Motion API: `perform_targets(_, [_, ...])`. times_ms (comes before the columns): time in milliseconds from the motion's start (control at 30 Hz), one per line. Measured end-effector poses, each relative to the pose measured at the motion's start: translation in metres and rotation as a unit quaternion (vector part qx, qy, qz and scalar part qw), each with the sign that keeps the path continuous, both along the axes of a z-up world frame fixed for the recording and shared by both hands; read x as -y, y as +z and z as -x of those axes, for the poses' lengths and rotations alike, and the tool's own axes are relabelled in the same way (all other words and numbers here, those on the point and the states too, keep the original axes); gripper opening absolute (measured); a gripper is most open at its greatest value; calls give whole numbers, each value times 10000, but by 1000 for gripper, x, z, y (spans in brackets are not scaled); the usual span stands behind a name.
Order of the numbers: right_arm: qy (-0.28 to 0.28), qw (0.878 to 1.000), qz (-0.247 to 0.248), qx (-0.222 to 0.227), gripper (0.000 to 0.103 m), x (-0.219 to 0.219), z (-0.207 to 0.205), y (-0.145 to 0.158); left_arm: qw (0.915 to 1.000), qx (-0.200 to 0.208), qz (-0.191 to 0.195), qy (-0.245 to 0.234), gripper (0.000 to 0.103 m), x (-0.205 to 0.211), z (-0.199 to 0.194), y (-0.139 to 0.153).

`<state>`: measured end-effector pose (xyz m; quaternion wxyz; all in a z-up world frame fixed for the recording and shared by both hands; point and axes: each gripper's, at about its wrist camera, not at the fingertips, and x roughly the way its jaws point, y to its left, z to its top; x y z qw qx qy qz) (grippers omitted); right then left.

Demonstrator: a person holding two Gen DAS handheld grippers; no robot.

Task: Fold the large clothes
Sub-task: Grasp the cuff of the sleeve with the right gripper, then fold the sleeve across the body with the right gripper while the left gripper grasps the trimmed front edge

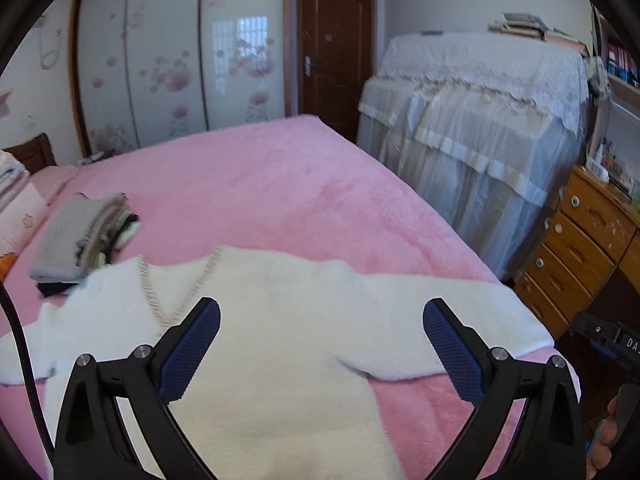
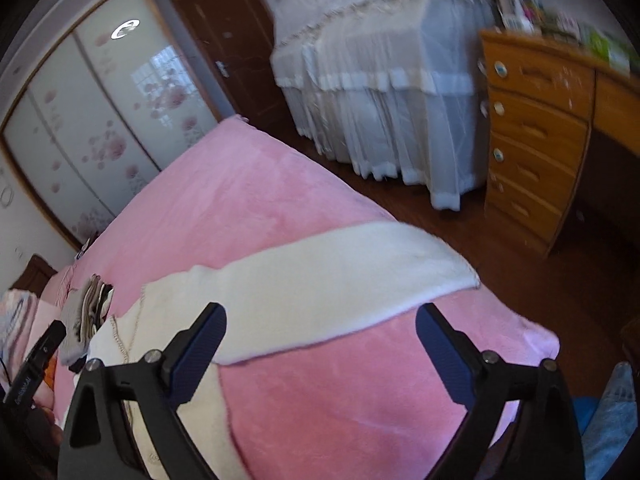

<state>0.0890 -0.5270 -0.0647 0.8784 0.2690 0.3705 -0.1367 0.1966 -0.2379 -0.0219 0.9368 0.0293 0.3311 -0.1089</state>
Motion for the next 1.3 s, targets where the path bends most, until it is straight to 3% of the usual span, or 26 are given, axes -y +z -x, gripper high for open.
perform_targets(167, [-76, 9967, -727, -361, 84, 28, -14, -54, 9983, -484, -314, 1, 97, 46, -30, -52])
perform_targets(233, [-89, 9940, -998, -441, 81, 37, -21, -72, 9966, -727, -349, -154, 81, 63, -39, -71])
perform_targets(300, [-194, 9906, -1223, -573, 77, 47, -26, -89, 9942, -995, -344, -239, 72, 78, -48, -88])
perform_targets(433, [-414, 9833, -1678, -568, 71, 63, -31, -115, 9896, -1379, -204, -357, 72, 93, -58, -114])
perform_targets(633, [-763, 9799, -1780, -471, 45, 82, -49, -129, 9870, -1521, -274, -446, 72, 100, -56, -125])
perform_targets(733, [-895, 9833, -1511, -488, 22, 85, -60, -130, 9863, -1568, -251, -444, 71, 92, -54, -123])
perform_targets(800, [-920, 9870, -1260, -395, 16, 79, -63, -120, 9865, -1573, -240, -387, 72, 82, -52, -119])
perform_targets(967, [-190, 9980, -303, 524, 8, 25, -72, -49, 9869, -1615, -2, 9, 72, 30, -49, -105])
perform_targets(1100, [1044, 9888, 239, 1037, 8, -59, -95, -3, 9839, -1639, 343, 625, 72, -38, -45, -97])
perform_targets(1200, [1899, 9749, 543, 1030, 8, -134, -114, 1, 9797, -1573, 539, 1119, 72, -93, -44, -96])
perform_targets(1300, [2641, 9604, 766, 448, 11, -204, -139, -36, 9731, -1664, 517, 1504, 72, -139, -49, -108])
